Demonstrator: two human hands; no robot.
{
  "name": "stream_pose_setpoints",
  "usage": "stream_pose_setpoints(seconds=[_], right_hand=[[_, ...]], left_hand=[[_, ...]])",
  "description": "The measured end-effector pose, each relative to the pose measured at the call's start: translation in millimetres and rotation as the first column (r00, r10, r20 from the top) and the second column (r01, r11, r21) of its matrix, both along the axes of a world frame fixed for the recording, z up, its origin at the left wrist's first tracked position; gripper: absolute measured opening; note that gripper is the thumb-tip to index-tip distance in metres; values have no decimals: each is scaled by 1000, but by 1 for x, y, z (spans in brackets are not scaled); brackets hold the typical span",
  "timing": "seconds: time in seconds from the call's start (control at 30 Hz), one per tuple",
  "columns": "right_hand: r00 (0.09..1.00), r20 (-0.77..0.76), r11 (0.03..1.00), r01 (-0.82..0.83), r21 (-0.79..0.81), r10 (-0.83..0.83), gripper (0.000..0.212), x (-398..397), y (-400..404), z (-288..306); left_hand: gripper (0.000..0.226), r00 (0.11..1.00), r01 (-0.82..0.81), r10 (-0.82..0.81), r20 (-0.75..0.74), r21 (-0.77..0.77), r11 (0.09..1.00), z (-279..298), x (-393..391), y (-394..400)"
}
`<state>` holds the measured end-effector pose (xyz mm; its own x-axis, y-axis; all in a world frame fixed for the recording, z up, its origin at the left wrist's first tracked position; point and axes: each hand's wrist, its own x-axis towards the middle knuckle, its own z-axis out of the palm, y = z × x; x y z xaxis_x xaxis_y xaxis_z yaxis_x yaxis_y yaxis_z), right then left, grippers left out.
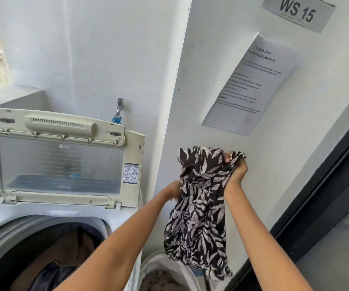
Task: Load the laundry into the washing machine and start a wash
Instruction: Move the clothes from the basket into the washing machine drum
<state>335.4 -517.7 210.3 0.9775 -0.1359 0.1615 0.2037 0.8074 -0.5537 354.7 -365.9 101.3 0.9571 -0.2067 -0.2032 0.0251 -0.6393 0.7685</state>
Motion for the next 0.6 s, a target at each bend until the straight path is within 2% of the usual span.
stream_pose_setpoints(seconds=[0.07,0.13,0.2,0.23,0.27,0.33,0.4,0.47,0.53,0.57,0.6], right_hand=[[999,35,999,-2,32,1,18,4,-5,10],[997,75,998,-11,56,7,18,5,-12,18],[994,112,997,-22,79,13,24,5,-19,20],[993,116,996,-18,83,8,25,4,-23,20],[994,112,997,-9,77,0,24,4,-27,18],[995,96,1000,8,23,-10,25,4,-37,13],[998,57,996,9,-86,-5,31,5,-47,4],[999,-32,971,9,-241,-17,42,6,-53,-11],[987,-153,935,-3,-354,-55,45,7,-56,-33],[976,-207,919,-18,-394,-70,44,7,-55,-44],[965,-245,896,-28,-443,-91,42,7,-54,-55]], left_hand=[[44,991,-40,47,-126,54,998,-14,-2,-4],[57,948,-135,120,-294,-34,990,-23,-5,-4],[81,861,-224,101,-498,-195,955,-29,-3,-3],[82,808,-256,23,-589,-315,914,-31,-1,-3],[73,769,-297,-62,-637,-441,847,-32,1,-3],[34,792,-399,-52,-608,-581,710,-29,3,-6],[14,853,-459,132,-505,-606,649,-20,9,-10],[11,885,-465,300,-355,-664,586,-3,17,-12],[17,881,-436,400,-252,-758,485,20,25,-10],[19,878,-413,430,-209,-784,463,30,31,-7],[21,881,-384,446,-159,-789,479,40,35,-5]])
